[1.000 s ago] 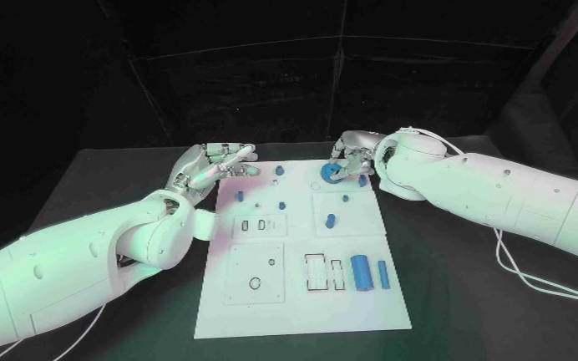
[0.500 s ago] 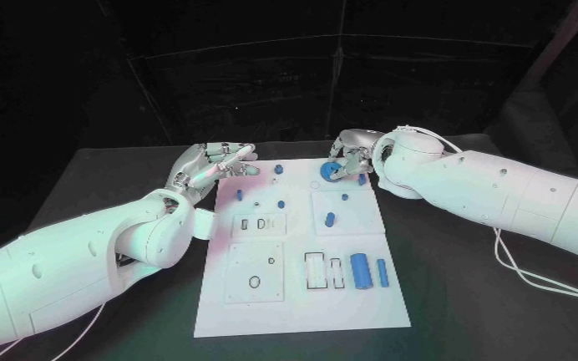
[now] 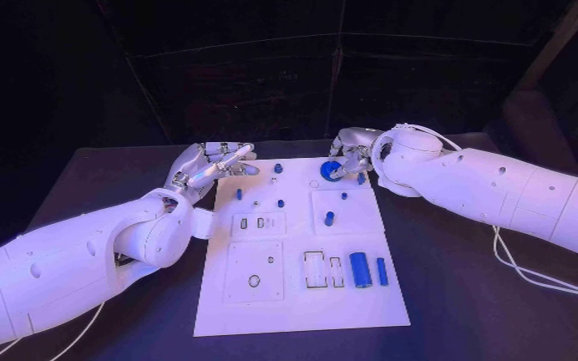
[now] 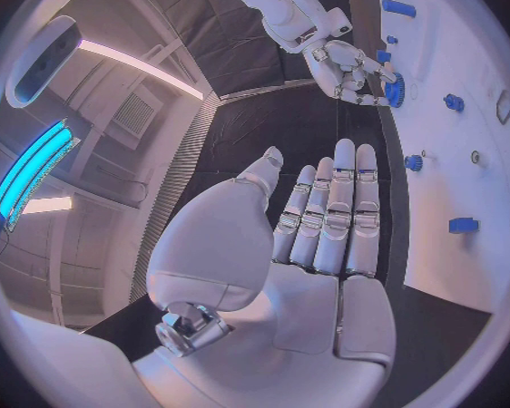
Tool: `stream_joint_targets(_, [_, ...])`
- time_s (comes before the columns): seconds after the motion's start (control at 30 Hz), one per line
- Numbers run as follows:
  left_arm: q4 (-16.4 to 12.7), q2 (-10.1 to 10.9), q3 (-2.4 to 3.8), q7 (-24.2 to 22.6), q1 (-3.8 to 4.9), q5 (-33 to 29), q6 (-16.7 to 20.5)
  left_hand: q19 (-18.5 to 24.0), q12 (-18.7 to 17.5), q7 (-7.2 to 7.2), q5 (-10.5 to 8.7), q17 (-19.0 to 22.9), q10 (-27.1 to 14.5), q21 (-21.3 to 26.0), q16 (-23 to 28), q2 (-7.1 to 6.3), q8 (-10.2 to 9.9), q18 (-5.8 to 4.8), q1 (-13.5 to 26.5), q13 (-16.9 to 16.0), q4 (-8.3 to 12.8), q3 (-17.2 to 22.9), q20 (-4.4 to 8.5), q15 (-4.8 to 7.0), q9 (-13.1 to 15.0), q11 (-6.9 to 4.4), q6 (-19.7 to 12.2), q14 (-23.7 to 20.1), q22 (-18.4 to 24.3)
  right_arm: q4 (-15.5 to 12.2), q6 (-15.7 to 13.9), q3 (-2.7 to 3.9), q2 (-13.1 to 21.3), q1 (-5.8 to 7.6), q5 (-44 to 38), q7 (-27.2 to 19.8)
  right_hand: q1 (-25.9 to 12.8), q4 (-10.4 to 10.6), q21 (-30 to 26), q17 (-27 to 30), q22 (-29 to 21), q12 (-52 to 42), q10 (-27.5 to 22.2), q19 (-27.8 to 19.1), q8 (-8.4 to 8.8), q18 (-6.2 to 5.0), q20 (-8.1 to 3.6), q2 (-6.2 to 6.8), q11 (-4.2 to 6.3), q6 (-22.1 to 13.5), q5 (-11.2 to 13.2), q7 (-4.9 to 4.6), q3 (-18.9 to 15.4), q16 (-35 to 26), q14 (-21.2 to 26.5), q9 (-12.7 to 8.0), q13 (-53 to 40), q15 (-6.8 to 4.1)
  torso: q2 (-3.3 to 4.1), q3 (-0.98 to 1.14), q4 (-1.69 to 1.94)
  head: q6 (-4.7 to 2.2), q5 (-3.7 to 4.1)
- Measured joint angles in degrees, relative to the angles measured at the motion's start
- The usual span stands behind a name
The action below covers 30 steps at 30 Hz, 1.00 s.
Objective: Assemble the parts on the task board
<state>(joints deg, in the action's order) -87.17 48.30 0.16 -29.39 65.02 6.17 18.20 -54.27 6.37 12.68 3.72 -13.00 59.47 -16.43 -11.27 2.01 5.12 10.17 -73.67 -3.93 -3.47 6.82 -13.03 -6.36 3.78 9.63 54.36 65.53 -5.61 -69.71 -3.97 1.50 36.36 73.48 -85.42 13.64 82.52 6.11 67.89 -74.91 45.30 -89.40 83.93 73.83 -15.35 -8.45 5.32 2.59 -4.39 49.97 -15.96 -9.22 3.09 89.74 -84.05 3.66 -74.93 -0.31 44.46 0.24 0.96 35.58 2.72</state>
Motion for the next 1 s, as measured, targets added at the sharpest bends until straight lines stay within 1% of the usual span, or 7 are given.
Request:
stream_joint_targets(0.1, [0.01,0.01,0.00,0.03,0.00,0.00,-0.01,0.00,0.00,0.00,0.00,0.00,0.00,0.00,0.00,0.00,0.00,0.00,0.00,0.00,0.00,0.00,0.00,0.00,0.00,0.00,0.00,0.00,0.00,-0.13,-0.51,-0.01,0.02,-0.02,-0.14,0.00,0.30,-0.25,0.16,0.00,0.06,0.00,0.16,0.00,-0.60,-0.01,0.00,-1.22,0.18,1.61,1.33,0.41,1.97,0.00,0.00,0.05,0.00,0.00,0.00,-0.01,0.00,0.02,0.05])
stream_joint_targets(0.13, [0.01,0.01,0.00,0.03,0.00,0.00,-0.02,0.00,0.00,0.00,0.00,0.00,0.00,0.00,0.00,0.00,0.00,0.00,0.00,0.00,0.00,0.00,0.00,0.00,0.00,0.00,0.00,0.00,0.00,-0.19,-0.70,-0.05,0.05,-0.05,-0.19,-0.01,0.18,-0.29,0.16,0.00,0.06,0.00,0.11,0.00,-0.60,0.00,0.00,-1.35,0.54,1.98,1.62,0.46,2.47,0.00,0.00,0.04,0.00,0.00,0.00,-0.01,0.00,0.02,0.08])
stream_joint_targets(0.23, [0.01,0.00,0.00,0.05,0.00,-0.01,-0.02,0.00,0.00,0.00,0.00,-0.05,0.00,0.00,0.00,0.00,0.00,0.00,0.00,0.00,0.00,0.00,0.00,0.00,0.00,0.00,0.00,0.00,0.00,-0.57,-1.53,-0.15,0.19,-0.20,-0.36,-0.09,-0.12,-0.42,0.16,0.00,0.16,0.00,0.10,0.00,-0.47,0.00,0.00,-1.82,0.51,2.27,1.67,0.18,3.52,0.00,0.06,0.03,0.00,-0.05,0.01,-0.01,0.00,-0.09,0.11])
stream_joint_targets(0.33, [0.01,0.00,0.00,0.06,0.00,-0.01,-0.03,0.00,0.00,0.00,0.00,-0.09,0.00,0.00,0.00,0.00,0.00,0.00,0.00,0.00,0.00,0.00,0.00,0.00,0.00,0.00,0.00,0.00,0.00,-1.34,-2.63,-0.25,0.37,-0.42,-0.55,-0.19,-0.29,-0.71,0.22,0.00,0.37,0.00,0.10,0.00,-0.17,-0.01,0.00,-2.11,0.92,2.36,1.89,0.09,4.36,0.00,0.00,0.01,0.00,-0.44,0.01,-0.01,0.00,-0.13,0.04])
stream_joint_targets(0.53, [-0.07,0.12,0.00,0.09,0.00,-0.01,-0.03,0.00,0.00,0.00,0.00,-0.08,0.00,0.00,0.00,0.00,0.00,0.00,0.00,0.00,0.00,0.00,0.00,0.00,0.00,0.00,0.00,0.00,-0.01,-4.36,-5.38,-0.28,0.97,-0.47,-0.95,-0.40,-0.81,-1.01,0.43,0.00,0.62,0.00,-0.10,0.22,0.29,-0.01,-0.22,-2.63,1.13,2.38,1.99,0.06,5.58,0.00,0.20,0.00,0.00,-0.63,0.01,-0.02,-0.03,-0.19,-0.19])
stream_joint_targets(0.8, [-0.32,0.37,0.00,0.12,0.00,-0.01,-0.03,0.00,0.00,0.00,0.00,-0.08,0.00,0.00,0.00,0.00,0.00,0.00,0.00,0.00,0.00,0.00,0.00,0.00,0.00,0.00,0.00,0.00,0.04,-8.22,-8.27,-0.25,0.34,-0.42,-2.00,-0.10,-1.98,-0.96,0.43,0.01,0.67,0.00,0.10,0.42,0.73,0.00,-0.42,-2.22,1.33,2.40,1.73,0.04,6.31,0.00,0.00,0.00,0.00,-0.84,-0.04,-0.10,-0.03,-0.36,-0.54])
stream_joint_targets(1.0, [-0.43,0.54,0.00,0.14,0.01,-0.02,-0.03,0.00,-0.21,0.00,0.00,-0.14,0.00,0.00,0.23,0.00,0.00,0.00,0.00,0.00,0.16,0.16,0.00,0.00,0.00,0.00,0.00,0.00,0.03,-8.65,-9.52,-0.25,-2.68,-0.42,-3.22,0.29,-2.05,-0.82,0.43,0.01,0.67,0.00,0.10,0.41,0.96,0.00,-0.42,-2.16,1.33,2.41,1.73,0.03,6.46,0.00,0.00,0.00,0.00,-0.84,-0.03,-0.10,0.09,-0.30,-0.83])
